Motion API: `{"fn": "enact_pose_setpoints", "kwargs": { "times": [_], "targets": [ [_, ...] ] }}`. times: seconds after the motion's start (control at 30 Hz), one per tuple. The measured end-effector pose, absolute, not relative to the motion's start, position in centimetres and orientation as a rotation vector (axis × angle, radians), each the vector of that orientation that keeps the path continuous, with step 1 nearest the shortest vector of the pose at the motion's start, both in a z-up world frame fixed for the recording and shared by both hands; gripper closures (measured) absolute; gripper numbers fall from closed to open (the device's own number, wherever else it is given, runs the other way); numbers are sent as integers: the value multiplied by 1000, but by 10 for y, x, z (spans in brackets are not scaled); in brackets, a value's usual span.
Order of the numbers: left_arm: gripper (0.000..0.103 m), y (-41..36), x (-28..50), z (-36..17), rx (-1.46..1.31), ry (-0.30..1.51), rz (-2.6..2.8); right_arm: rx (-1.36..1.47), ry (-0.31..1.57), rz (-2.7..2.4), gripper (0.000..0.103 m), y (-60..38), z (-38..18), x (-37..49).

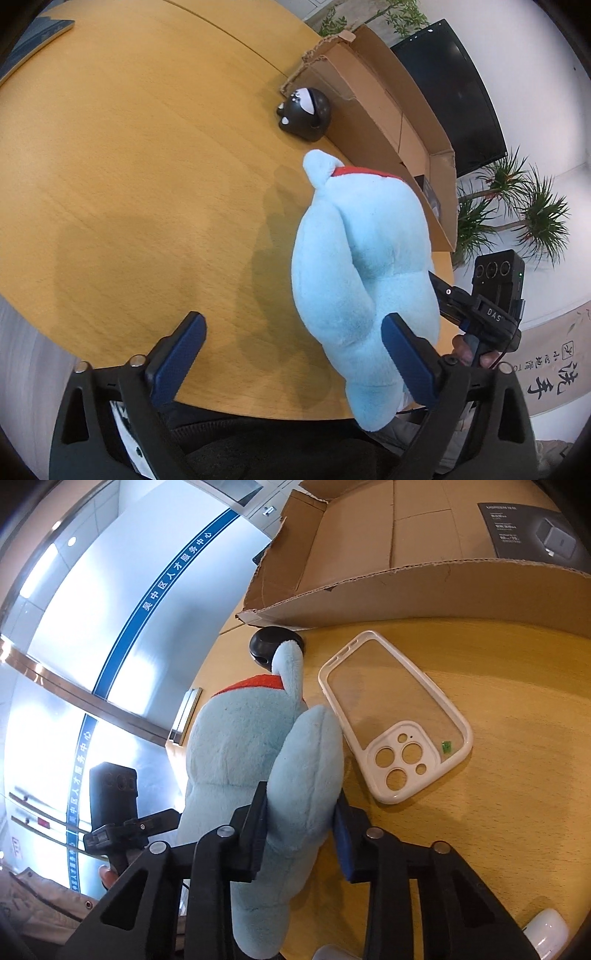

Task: Organize objects
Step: 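Close the right tool fingers on the light-blue teddy's body, then lift the teddy and carry it over the cardboard tray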

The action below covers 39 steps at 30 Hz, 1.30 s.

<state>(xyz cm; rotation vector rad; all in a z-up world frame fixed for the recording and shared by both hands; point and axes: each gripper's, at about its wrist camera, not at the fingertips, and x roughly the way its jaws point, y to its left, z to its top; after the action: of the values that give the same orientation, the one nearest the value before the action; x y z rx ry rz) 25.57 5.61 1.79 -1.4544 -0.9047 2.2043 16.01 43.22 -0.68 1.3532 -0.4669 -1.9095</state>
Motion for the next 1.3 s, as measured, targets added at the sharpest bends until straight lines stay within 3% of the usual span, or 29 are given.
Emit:
{"fn": "enact_pose_setpoints", "kwargs": {
  "times": [0.17, 0.23, 0.4, 0.47, 0.6, 0.7, 0.83, 0.9, 1.0, 1.3],
  "targets": [
    [18, 63, 250, 19, -1441, -910, 2178, 1365, -487, -1900, 75, 438, -12, 158],
    [24, 62, 247, 20, -1423, -923, 2173, 1369, -491, -1887, 75, 439, -14, 157],
    [57, 66, 244, 25, -1382, -913, 2147, 1367, -475, -1873, 71, 435, -14, 156],
    [63, 66, 243, 28, -1374, -907, 2147, 1362, -478, -1868, 70, 432, -14, 156],
    [63, 68, 241, 29, -1359, -897, 2141, 1373, -486, -1858, 70, 428, -18, 154],
    [49, 68, 238, 28, -1381, -896, 2144, 1366, -482, -1861, 72, 428, -17, 155],
    [49, 68, 237, 26, -1391, -913, 2129, 1361, -473, -1860, 72, 428, -16, 156],
    [58, 68, 237, 28, -1374, -911, 2121, 1359, -465, -1858, 72, 429, -16, 157],
    [61, 71, 238, 32, -1361, -877, 2138, 1359, -455, -1862, 72, 427, -15, 156],
    [62, 74, 240, 36, -1348, -833, 2171, 1341, -444, -1877, 77, 424, -12, 159]
  ]
}}
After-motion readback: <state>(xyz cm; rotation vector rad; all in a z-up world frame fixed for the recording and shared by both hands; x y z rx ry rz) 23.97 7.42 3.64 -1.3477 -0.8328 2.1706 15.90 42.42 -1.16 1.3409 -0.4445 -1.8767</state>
